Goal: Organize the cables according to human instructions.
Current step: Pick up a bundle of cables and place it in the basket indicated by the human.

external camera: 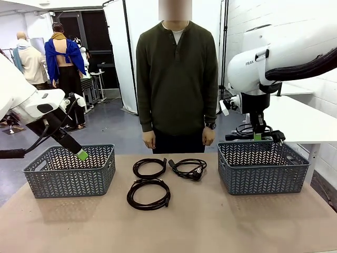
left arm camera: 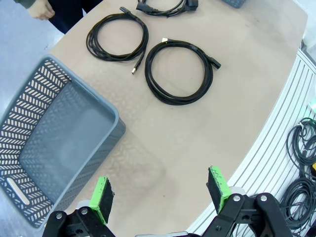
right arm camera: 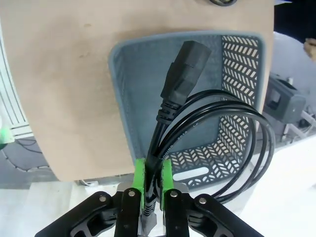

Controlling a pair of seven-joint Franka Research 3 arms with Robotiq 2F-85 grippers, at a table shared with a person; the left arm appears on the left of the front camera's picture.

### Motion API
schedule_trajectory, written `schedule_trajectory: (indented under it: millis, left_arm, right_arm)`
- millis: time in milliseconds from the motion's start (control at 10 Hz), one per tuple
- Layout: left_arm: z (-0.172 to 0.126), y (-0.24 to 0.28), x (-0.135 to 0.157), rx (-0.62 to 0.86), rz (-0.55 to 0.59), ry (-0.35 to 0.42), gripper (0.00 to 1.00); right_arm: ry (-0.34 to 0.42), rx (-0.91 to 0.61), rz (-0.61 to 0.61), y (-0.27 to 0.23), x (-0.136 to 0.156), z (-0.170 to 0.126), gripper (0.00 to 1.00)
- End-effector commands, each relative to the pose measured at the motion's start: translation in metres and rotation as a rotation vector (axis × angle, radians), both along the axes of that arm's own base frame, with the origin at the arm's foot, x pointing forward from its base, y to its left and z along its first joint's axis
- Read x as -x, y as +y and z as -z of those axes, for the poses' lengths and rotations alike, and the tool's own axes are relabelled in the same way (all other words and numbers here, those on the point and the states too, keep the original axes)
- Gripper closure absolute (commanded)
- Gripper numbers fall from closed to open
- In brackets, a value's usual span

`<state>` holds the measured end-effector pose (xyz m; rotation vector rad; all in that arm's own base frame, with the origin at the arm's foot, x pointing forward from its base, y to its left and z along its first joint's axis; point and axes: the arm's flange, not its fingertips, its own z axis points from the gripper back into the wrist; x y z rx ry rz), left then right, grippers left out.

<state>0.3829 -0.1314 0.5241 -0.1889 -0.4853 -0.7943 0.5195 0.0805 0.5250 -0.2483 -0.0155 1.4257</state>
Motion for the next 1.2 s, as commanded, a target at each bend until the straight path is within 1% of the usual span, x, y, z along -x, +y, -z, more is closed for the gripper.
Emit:
schedule_trajectory:
  millis: [0, 100, 900, 1000, 1100]
  left_arm:
    - [0.001, 0.002, 0.000, 0.016, 0.011, -0.005, 0.00]
    - [0.001, 0.002, 0.000, 0.016, 0.011, -0.005, 0.00]
    - [0.001, 0.002, 0.000, 0.016, 0.011, -0.005, 0.00]
    - [0.001, 0.002, 0.000, 0.016, 0.011, -0.005, 0.00]
    - [0.001, 0.002, 0.000, 0.016, 0.011, -0.005, 0.00]
  right_arm:
    - [-0.004, 0.008, -0.021, -0.002, -0.006, 0.001, 1.00]
    - [0.000, 0.000, 0.000, 0.000, 0.000, 0.000, 1.00]
    - [0.000, 0.000, 0.000, 0.000, 0.000, 0.000, 1.00]
    - [0.004, 0.000, 0.000, 0.002, -0.001, 0.003, 1.00]
    - [0.014, 0.002, -0.017, -0.004, -0.008, 0.016, 1.00]
